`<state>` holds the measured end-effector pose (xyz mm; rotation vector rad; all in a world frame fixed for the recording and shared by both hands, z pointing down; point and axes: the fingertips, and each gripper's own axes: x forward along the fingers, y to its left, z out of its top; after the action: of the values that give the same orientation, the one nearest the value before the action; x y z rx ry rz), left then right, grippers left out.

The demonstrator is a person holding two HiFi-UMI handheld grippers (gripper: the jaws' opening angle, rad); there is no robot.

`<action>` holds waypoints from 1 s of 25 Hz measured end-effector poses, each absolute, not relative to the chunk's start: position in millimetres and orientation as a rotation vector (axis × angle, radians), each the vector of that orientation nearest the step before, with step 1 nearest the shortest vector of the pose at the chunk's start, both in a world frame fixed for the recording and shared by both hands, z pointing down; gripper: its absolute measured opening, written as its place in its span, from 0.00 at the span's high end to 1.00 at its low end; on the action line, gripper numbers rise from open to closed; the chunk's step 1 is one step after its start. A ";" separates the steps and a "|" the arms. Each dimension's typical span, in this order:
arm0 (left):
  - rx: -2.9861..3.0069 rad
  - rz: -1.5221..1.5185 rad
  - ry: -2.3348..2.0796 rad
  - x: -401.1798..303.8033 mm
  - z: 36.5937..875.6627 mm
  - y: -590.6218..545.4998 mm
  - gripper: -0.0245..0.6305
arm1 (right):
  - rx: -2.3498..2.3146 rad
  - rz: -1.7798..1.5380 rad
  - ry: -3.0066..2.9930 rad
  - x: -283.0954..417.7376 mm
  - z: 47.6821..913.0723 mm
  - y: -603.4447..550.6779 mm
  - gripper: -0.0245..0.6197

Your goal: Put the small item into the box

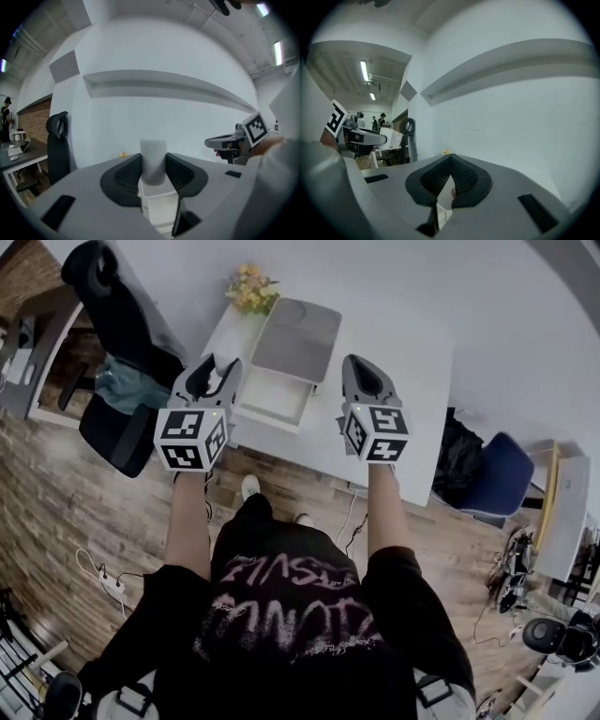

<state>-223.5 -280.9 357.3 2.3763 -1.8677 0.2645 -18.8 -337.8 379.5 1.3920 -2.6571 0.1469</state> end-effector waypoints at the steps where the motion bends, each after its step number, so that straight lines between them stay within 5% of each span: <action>1: 2.396 0.266 -1.841 -224.9 357.7 -288.8 0.72 | 1.418 0.148 -2.640 -19.9 379.3 -341.5 0.95; 25: 2.631 0.284 -1.465 -242.3 360.8 -363.9 0.72 | 1.784 0.162 -2.417 -36.8 366.9 -363.3 0.95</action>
<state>-242.3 -363.9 360.8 2.6309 -1.4646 0.2837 -36.8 -363.3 366.9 1.7836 -2.4168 0.1620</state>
